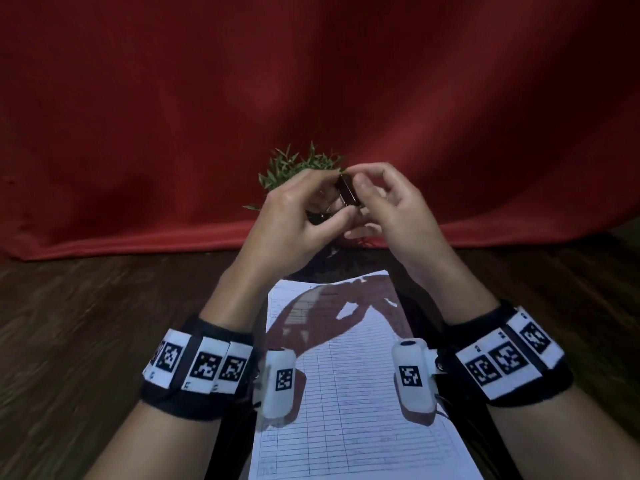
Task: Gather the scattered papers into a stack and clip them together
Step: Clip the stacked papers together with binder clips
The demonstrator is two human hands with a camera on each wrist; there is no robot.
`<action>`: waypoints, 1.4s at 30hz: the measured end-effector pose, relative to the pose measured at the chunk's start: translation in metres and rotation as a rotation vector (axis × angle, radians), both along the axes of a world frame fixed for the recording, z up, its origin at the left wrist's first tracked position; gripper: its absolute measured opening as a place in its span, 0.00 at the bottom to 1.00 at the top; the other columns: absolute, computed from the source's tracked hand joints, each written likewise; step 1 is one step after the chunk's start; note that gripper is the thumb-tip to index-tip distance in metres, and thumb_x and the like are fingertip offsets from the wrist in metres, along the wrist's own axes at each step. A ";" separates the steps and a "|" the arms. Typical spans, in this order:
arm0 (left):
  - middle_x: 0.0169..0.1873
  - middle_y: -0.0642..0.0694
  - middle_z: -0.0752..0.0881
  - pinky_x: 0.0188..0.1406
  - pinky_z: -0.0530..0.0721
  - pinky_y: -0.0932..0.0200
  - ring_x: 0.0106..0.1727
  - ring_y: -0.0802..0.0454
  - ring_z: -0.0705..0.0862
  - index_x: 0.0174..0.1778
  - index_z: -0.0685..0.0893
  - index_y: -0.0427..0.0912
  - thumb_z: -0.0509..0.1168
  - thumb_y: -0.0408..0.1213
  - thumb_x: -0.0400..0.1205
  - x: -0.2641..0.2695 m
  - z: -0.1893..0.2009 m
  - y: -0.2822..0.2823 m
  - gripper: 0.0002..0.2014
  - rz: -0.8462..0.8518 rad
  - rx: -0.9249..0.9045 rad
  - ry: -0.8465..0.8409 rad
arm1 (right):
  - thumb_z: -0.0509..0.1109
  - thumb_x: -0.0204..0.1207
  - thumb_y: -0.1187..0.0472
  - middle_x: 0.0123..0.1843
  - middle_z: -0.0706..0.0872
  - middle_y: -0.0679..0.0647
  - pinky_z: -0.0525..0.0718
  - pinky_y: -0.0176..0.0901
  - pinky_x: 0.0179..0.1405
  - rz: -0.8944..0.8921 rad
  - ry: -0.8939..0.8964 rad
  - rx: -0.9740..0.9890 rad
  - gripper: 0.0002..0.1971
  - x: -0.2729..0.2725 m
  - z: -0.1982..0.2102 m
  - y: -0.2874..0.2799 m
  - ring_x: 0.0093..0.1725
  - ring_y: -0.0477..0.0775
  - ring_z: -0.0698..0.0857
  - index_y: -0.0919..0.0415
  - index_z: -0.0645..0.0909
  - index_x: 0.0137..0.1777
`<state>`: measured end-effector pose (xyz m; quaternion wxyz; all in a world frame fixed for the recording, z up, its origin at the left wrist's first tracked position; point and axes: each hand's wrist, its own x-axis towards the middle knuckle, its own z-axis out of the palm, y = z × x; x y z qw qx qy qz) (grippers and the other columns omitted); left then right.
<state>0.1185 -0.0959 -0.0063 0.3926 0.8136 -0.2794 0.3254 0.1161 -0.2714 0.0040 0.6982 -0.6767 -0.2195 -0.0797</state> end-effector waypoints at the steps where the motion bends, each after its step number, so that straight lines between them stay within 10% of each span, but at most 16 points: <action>1: 0.55 0.47 0.90 0.57 0.90 0.55 0.53 0.55 0.92 0.67 0.87 0.43 0.77 0.37 0.83 -0.001 0.000 -0.001 0.17 -0.047 -0.077 0.051 | 0.65 0.90 0.56 0.49 0.90 0.56 0.91 0.47 0.42 -0.021 0.013 0.004 0.11 0.000 -0.001 0.000 0.43 0.51 0.90 0.61 0.81 0.66; 7: 0.64 0.45 0.87 0.71 0.83 0.52 0.67 0.53 0.87 0.69 0.86 0.51 0.72 0.35 0.82 -0.008 0.003 0.001 0.19 -0.324 -0.405 0.255 | 0.65 0.90 0.57 0.48 0.91 0.57 0.91 0.50 0.53 0.213 0.221 0.039 0.16 -0.007 0.000 -0.002 0.47 0.56 0.91 0.66 0.81 0.70; 12: 0.57 0.51 0.90 0.56 0.84 0.62 0.57 0.57 0.87 0.60 0.92 0.47 0.67 0.29 0.81 -0.005 0.008 0.015 0.15 -0.379 -0.367 0.377 | 0.69 0.86 0.67 0.32 0.82 0.53 0.88 0.43 0.34 0.114 0.183 0.025 0.02 -0.005 0.000 0.001 0.29 0.49 0.84 0.63 0.79 0.55; 19: 0.39 0.47 0.92 0.40 0.88 0.61 0.36 0.53 0.90 0.60 0.87 0.43 0.73 0.32 0.86 -0.005 0.014 0.010 0.09 -0.368 -0.452 0.453 | 0.76 0.83 0.59 0.37 0.81 0.56 0.82 0.46 0.35 -0.090 -0.018 -0.287 0.06 -0.005 0.000 -0.003 0.35 0.50 0.81 0.57 0.85 0.44; 29: 0.26 0.44 0.79 0.23 0.71 0.62 0.22 0.54 0.74 0.43 0.80 0.39 0.60 0.34 0.92 -0.004 0.010 -0.006 0.11 -0.294 -0.817 0.851 | 0.73 0.84 0.67 0.38 0.92 0.56 0.78 0.37 0.25 0.111 0.062 -0.215 0.04 -0.007 0.003 -0.005 0.26 0.47 0.81 0.68 0.85 0.55; 37: 0.21 0.43 0.77 0.24 0.63 0.58 0.19 0.49 0.69 0.43 0.81 0.34 0.58 0.38 0.94 -0.005 0.014 0.004 0.16 -0.131 -0.532 0.761 | 0.71 0.86 0.66 0.33 0.88 0.54 0.77 0.37 0.24 0.009 0.056 -0.187 0.04 -0.005 -0.007 0.007 0.24 0.47 0.79 0.63 0.85 0.49; 42: 0.26 0.46 0.79 0.23 0.66 0.62 0.18 0.56 0.71 0.41 0.82 0.40 0.56 0.40 0.94 -0.009 0.017 0.011 0.17 -0.376 -0.675 0.991 | 0.71 0.86 0.65 0.32 0.84 0.53 0.76 0.36 0.24 0.048 0.072 -0.120 0.04 -0.009 -0.002 0.009 0.24 0.46 0.77 0.64 0.86 0.50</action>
